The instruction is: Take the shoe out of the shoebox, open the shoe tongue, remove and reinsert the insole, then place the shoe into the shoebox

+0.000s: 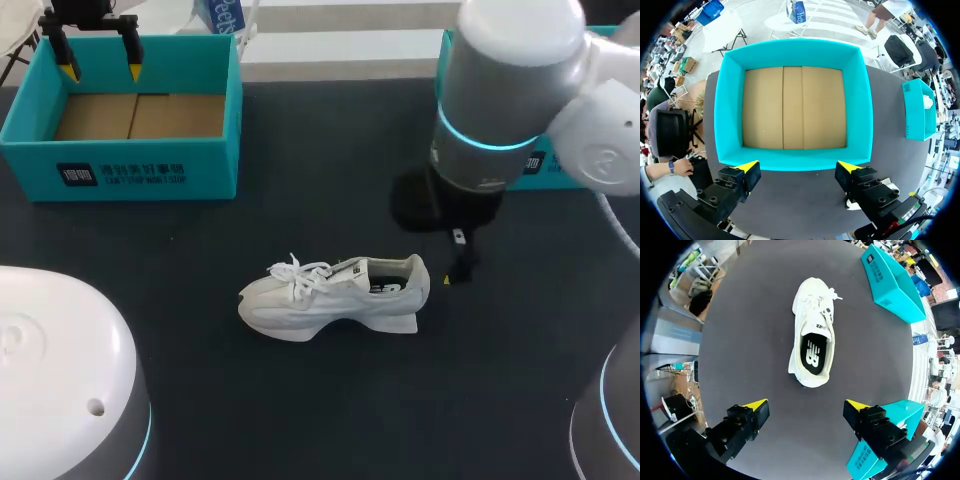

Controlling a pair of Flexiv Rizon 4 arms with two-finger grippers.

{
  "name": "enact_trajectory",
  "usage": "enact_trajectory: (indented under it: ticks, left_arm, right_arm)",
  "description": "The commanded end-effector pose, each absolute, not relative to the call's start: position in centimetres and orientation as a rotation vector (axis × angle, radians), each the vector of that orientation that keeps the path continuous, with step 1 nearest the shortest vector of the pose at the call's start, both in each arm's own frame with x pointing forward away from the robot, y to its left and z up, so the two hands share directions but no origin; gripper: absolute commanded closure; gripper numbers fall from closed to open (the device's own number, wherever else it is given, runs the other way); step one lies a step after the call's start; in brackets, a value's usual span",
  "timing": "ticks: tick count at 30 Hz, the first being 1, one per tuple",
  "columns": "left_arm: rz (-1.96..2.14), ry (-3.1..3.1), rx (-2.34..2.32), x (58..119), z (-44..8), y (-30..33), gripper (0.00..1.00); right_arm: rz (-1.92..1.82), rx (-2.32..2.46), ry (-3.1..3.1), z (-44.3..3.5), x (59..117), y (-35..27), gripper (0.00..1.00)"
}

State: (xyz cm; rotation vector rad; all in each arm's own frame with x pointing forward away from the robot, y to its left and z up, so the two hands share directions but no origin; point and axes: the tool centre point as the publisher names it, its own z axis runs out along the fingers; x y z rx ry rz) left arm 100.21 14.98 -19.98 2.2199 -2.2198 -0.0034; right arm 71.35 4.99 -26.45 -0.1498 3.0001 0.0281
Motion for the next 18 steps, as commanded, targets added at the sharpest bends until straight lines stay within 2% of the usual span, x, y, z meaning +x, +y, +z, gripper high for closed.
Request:
enact_trajectory:
  ticks: [1, 18]
  left_arm:
    - [-0.003, -2.22, 2.22, 100.2, -20.0, 15.0, 0.0]
    - [-0.003, -2.22, 2.22, 100.2, -20.0, 15.0, 0.0]
  right_arm:
    - [0.845, -0.268, 2.915, -27.5, 71.0, 3.9, 0.0]
    - [0.848, -0.335, 2.933, -28.8, 71.4, 3.2, 0.0]
